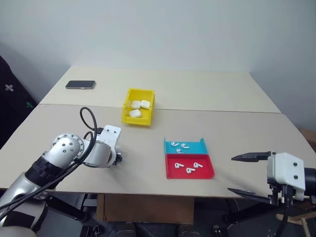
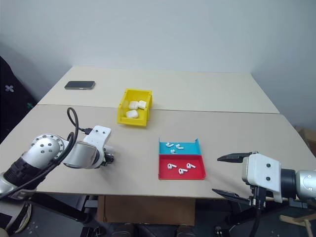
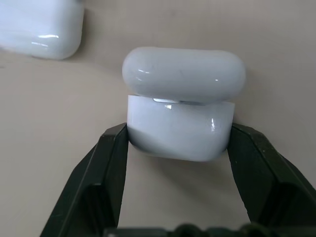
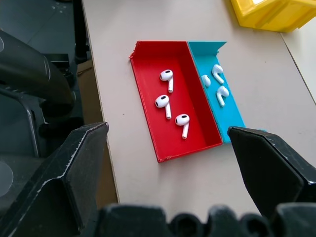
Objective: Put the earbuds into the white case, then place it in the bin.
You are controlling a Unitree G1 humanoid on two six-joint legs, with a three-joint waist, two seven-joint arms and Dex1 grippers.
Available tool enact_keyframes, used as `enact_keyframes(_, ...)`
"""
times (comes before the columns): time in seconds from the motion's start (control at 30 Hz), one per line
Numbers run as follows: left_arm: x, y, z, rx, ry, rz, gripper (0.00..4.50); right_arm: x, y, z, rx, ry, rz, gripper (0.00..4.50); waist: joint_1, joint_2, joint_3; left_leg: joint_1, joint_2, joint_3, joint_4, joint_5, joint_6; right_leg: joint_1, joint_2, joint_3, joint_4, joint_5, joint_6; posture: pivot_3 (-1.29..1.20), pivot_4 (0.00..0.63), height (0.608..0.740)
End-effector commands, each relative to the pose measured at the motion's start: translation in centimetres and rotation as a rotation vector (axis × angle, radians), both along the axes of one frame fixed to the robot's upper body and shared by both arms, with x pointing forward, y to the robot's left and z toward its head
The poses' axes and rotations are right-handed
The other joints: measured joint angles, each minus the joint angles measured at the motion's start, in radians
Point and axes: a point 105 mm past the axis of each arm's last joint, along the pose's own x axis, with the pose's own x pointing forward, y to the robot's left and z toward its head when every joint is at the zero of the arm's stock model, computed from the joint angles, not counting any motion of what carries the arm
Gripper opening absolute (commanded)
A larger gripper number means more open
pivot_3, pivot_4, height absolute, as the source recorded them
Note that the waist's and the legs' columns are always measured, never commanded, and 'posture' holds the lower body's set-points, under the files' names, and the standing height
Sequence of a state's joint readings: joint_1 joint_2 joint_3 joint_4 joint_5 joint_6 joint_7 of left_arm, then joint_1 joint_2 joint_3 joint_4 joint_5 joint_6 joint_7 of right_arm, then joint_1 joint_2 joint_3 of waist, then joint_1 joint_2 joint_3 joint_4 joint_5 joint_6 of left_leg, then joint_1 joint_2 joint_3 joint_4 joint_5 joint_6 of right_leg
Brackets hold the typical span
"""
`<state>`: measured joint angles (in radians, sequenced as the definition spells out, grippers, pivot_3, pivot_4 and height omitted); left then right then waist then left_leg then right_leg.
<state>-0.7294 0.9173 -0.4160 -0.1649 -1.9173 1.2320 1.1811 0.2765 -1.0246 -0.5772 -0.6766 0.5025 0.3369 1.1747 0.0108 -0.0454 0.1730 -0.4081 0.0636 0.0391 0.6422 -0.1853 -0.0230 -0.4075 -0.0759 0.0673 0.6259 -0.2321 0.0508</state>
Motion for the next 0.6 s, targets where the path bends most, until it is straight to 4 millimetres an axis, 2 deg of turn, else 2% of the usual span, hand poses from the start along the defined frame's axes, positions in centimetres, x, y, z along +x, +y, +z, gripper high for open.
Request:
enact_keyframes(0.03, -0.2, -1.3, 3.4, -0.057, -0.132, -0.130, 2.76, 0.4, -0.1, 1.3, -0.007, -0.067, 0.001, 4.50, 0.001, 0.000, 0.000, 0.000, 0.000, 0.000, 0.000, 0.000, 0.000, 0.000, 0.000, 0.000, 0.000, 0.000, 0.000, 0.00, 0.150, 0.740)
enact_keyframes(0.13, -0.6, -1.7, 5.9, -0.154, -0.261, -0.216, 2.76, 0.9, 0.0, 2.0, -0.012, -0.089, 0.018, 4.50, -0.002, 0.000, 0.000, -0.001, 0.000, 0.000, 0.000, 0.000, -0.001, 0.000, 0.000, 0.000, -0.001, 0.000, 0.000, 0.00, 0.150, 0.740)
enact_keyframes(0.17, -0.7, -1.9, 7.0, -0.172, -0.372, -0.259, 2.76, 1.1, 0.1, 2.3, -0.014, -0.095, 0.025, 4.50, -0.005, 0.000, 0.000, -0.001, 0.000, 0.001, 0.000, 0.000, -0.001, -0.001, 0.000, 0.000, -0.001, 0.000, 0.000, 0.00, 0.150, 0.740)
enact_keyframes(0.23, -1.4, -2.4, 7.9, -0.196, -0.472, -0.361, 2.76, 1.5, 0.5, 2.7, -0.020, -0.086, 0.035, 4.50, -0.008, 0.001, 0.000, 0.000, 0.000, 0.001, -0.001, -0.001, -0.002, -0.001, 0.000, 0.000, -0.001, 0.000, 0.000, 0.00, 0.150, 0.740)
enact_keyframes(0.3, -1.5, -3.3, 8.9, -0.261, -0.706, -0.468, 2.76, 2.1, 0.8, 3.0, -0.029, -0.086, 0.041, 4.50, -0.008, 0.002, 0.000, 0.000, 0.000, 0.001, -0.002, -0.002, -0.004, -0.002, 0.000, 0.000, -0.001, 0.000, -0.001, 0.00, 0.150, 0.740)
enact_keyframes(0.4, -2.6, -4.6, 8.5, -0.417, -0.898, -0.683, 2.76, 3.1, 1.5, 3.2, -0.063, -0.057, 0.034, 4.50, -0.007, 0.003, 0.000, 0.000, 0.000, 0.002, -0.003, -0.005, -0.009, -0.001, -0.001, -0.001, -0.005, 0.002, -0.006, 0.00, 0.150, 0.740)
enact_keyframes(0.47, -2.7, -4.3, 8.3, -0.439, -1.066, -0.695, 2.76, 3.6, 1.9, 3.2, -0.073, -0.059, 0.036, 4.50, 0.002, 0.002, 0.000, -0.002, 0.001, 0.002, -0.003, -0.005, -0.009, -0.001, -0.001, -0.002, -0.008, 0.003, -0.008, 0.00, 0.150, 0.740)
enact_keyframes(0.5, -3.0, -4.4, 7.6, -0.471, -1.058, -0.712, 2.76, 3.6, 2.3, 3.2, -0.079, -0.066, 0.048, 4.50, 0.004, 0.002, 0.000, -0.004, 0.001, 0.002, -0.002, -0.005, -0.009, -0.001, -0.001, -0.002, -0.009, 0.004, -0.008, 0.00, 0.150, 0.740)
enact_keyframes(0.57, -4.3, -5.0, 6.7, -0.585, -1.149, -0.807, 2.76, 3.2, 3.3, 3.1, -0.093, -0.059, 0.091, 4.50, 0.004, 0.004, -0.001, -0.007, 0.001, 0.001, -0.002, -0.004, -0.007, -0.001, -0.001, -0.003, -0.013, 0.004, -0.007, 0.00, 0.150, 0.740)
enact_keyframes(0.6, -4.8, -5.1, 6.2, -0.632, -1.177, -0.839, 2.76, 2.9, 3.8, 2.9, -0.100, -0.050, 0.111, 4.50, 0.003, 0.004, -0.001, -0.008, 0.001, 0.002, -0.002, -0.002, -0.001, -0.001, -0.002, -0.002, -0.014, 0.005, -0.006, 0.00, 0.150, 0.740)
